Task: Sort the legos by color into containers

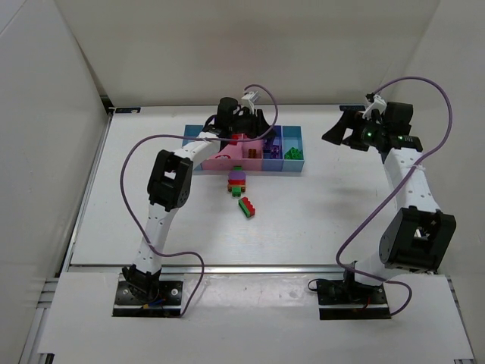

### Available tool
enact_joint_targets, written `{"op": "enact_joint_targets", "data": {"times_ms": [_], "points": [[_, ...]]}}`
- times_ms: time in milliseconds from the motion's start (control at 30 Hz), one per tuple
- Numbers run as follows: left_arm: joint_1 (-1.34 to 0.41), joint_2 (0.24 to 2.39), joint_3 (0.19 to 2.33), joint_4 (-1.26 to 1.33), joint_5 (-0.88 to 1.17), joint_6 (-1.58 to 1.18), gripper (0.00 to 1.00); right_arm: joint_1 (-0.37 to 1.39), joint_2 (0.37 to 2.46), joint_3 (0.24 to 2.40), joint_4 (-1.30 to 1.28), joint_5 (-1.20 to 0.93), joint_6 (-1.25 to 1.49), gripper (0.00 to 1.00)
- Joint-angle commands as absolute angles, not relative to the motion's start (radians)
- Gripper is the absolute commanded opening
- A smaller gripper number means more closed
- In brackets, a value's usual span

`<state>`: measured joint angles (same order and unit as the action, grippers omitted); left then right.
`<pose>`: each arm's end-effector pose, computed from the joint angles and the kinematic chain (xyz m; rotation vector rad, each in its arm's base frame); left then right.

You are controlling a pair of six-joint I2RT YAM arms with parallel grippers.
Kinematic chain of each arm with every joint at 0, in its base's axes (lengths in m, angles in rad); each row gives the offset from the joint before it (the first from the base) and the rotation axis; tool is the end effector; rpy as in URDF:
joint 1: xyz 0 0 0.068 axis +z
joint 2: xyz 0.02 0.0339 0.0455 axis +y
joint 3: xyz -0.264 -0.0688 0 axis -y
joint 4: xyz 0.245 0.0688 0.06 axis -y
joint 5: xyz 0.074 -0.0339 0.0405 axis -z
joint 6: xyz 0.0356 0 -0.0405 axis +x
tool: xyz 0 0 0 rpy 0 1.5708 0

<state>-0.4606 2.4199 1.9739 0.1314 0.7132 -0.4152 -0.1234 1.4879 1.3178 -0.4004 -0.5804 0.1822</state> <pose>0.4922 -0.2703 0.2051 0.5679 1.9248 -1.2501 0.3369 -0.0221 0.3382 -0.0189 2.1046 0.6534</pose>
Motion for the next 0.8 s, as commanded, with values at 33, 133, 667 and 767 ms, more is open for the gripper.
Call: {"op": "enact_joint_targets", "data": {"times_ms": [33,133,667,767], "points": [[-0.468,2.396,2.023,0.115,0.686,-0.413,0.5,-0.133,1.499,1.319,-0.385,-0.663,0.161,0.99],[-0.463,2.381,2.014,0.101,0.673,-0.408,0.54,-0.132,1.502,1.319,-0.414,-0.65,0.13,0.99],[-0.368,1.83,1.826,-0.222,0.447,-0.233,1.0,0.156,1.43,1.212,-0.486,-0.439,-0.316,0.99],[-0.249,1.688,1.686,-0.229,0.529,-0.247,0.99,0.182,1.457,1.219,-0.462,-0.422,-0.207,0.99]]}}
